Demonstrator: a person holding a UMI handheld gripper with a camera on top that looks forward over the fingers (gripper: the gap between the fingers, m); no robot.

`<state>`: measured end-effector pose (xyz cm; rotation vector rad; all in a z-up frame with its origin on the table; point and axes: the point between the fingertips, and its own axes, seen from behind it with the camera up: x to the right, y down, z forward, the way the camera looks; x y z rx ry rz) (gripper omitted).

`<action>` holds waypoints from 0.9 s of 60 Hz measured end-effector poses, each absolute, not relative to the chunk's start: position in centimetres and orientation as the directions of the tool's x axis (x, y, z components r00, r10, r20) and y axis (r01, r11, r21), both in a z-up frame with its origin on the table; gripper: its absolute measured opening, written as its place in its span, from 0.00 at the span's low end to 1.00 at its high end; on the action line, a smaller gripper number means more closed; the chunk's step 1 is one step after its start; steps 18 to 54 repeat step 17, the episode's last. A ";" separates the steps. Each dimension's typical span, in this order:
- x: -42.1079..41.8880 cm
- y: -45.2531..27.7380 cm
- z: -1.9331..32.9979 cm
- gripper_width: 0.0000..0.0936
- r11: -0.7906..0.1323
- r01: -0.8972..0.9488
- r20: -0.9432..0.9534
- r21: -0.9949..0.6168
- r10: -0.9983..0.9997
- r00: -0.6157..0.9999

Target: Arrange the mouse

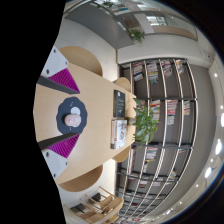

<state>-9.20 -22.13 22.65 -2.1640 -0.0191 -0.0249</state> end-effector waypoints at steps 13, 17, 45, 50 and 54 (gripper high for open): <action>-9.7 -23.3 22.9 0.82 -0.558 0.027 0.023 -0.829 0.015 1.000; -9.7 -23.4 22.9 0.82 -0.559 0.028 0.023 -0.829 0.016 1.000; -9.7 -23.4 22.9 0.82 -0.559 0.028 0.023 -0.829 0.016 1.000; -9.7 -23.4 22.9 0.82 -0.559 0.028 0.023 -0.829 0.016 1.000; -9.7 -23.4 22.9 0.82 -0.559 0.028 0.023 -0.829 0.016 1.000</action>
